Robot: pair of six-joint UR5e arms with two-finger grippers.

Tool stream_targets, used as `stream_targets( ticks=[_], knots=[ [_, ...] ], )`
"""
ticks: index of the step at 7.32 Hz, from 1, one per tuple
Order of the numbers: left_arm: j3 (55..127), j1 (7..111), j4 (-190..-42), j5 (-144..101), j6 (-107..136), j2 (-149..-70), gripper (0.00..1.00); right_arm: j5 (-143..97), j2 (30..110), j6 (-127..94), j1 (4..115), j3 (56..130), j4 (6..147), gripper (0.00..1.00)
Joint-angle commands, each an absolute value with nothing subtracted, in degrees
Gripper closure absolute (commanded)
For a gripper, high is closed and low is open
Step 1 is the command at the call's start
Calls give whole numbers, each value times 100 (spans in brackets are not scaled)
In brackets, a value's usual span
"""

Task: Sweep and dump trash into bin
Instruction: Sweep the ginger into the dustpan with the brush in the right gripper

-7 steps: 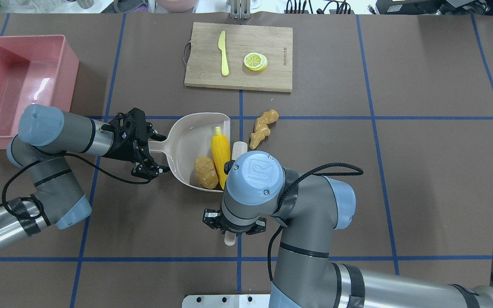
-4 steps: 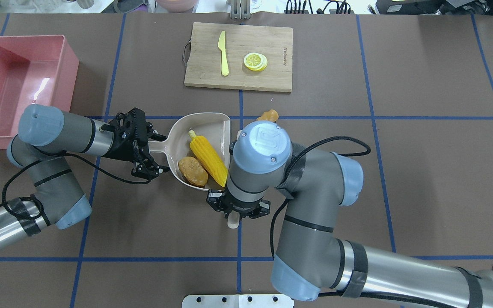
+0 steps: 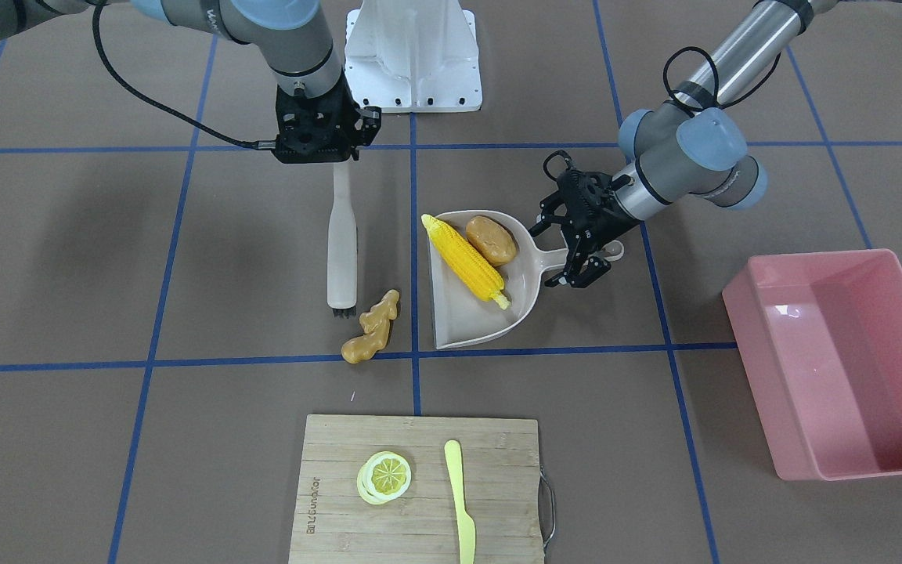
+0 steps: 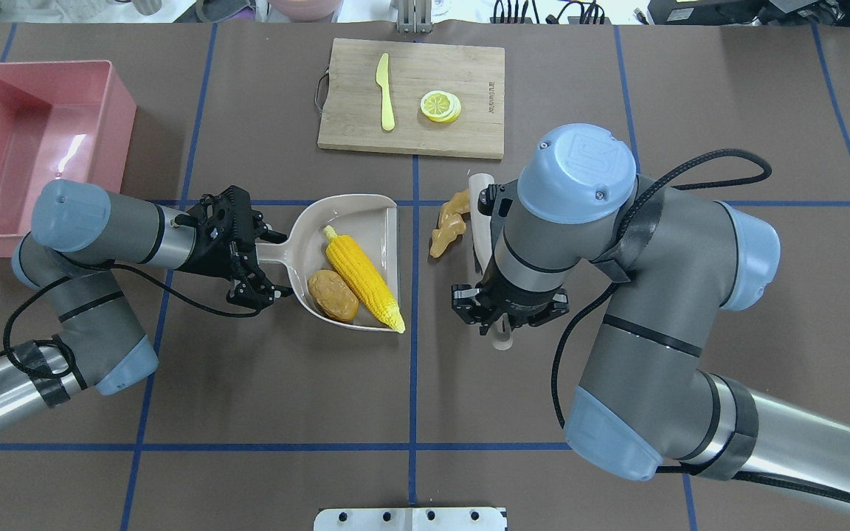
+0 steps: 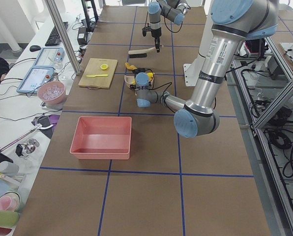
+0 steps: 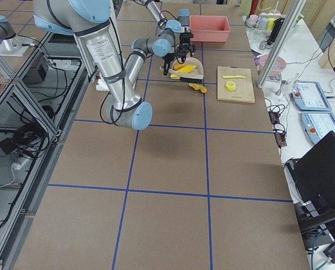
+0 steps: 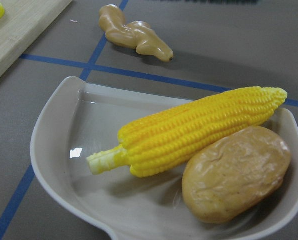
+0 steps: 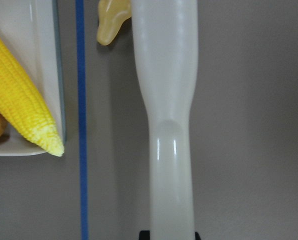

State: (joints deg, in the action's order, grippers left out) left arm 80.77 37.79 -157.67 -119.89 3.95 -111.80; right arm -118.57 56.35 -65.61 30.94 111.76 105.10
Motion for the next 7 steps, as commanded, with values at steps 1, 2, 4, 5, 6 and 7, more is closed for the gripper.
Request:
stream_targets(
  ticks=[1,2,4,5,6,7],
  knots=[
    [8077,3779,-15768,-11988,396,-11180,3,-11445,5853,-5531,3155,10927,10556,100],
    [8077,3779,-15768,-11988,396,-11180,3,-11322,5845,-5511,3225,10429,10068,100],
    [8077,3779,-15768,-11988,396,-11180,3,-11312,5784,-5537,3305,9697,9282,100],
    [8077,3779,-15768,-11988,396,-11180,3,-11312,5757,-5572,3279,9616,9264,100],
    [8077,3779,-15768,-11988,396,-11180,3,-11303,5670,-5720,3122,9624,9264,100],
    [8077,3779,-15768,-11980,396,-11180,3,-11216,5530,-6122,2824,9598,9264,100]
  ],
)
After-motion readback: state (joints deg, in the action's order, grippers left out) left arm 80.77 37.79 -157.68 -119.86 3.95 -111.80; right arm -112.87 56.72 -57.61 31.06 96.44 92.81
